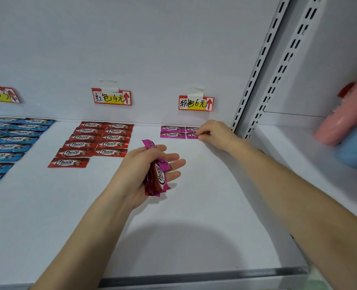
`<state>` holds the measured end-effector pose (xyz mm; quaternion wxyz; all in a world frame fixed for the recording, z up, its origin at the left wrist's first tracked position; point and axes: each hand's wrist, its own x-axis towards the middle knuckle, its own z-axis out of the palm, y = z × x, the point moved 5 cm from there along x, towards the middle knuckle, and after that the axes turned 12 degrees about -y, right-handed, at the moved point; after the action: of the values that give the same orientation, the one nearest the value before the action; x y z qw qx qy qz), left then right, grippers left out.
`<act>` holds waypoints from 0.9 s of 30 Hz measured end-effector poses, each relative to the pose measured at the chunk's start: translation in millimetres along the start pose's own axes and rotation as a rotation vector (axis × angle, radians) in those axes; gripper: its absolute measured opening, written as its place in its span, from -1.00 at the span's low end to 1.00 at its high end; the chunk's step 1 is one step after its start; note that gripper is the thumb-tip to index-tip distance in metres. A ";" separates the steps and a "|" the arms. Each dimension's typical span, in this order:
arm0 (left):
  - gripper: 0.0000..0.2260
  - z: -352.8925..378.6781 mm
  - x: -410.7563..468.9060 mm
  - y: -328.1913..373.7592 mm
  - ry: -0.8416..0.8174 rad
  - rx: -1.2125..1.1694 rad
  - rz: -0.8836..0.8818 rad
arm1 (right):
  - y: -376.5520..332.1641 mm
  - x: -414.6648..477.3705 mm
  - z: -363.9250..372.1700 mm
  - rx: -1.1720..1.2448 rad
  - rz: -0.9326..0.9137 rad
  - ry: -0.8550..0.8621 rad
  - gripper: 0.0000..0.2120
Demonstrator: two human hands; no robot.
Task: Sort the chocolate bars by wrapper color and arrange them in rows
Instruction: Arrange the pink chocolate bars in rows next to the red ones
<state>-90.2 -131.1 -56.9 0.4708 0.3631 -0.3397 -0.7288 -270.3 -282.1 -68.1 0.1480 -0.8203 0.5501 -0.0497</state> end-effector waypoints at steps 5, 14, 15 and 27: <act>-0.85 1.6 -1.2 0.9 -0.005 0.013 0.019 | -1.2 0.2 0.0 0.019 -0.002 0.006 -0.81; -0.90 7.7 -9.0 9.2 -0.068 0.113 0.058 | -42.2 -25.4 -23.9 0.463 -0.045 0.222 -0.80; -0.90 8.9 -10.1 10.0 -0.083 0.130 0.066 | -57.5 -35.0 -28.6 0.590 -0.092 0.196 -0.80; -0.84 9.2 -27.3 10.4 -0.043 0.065 0.097 | -112.3 -114.0 -38.4 0.913 -0.396 0.067 -0.88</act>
<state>-85.4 -107.7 -37.9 0.4862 0.3457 -0.3904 -0.7012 -224.4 -145.3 11.1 0.4620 -0.7584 0.3106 -0.3390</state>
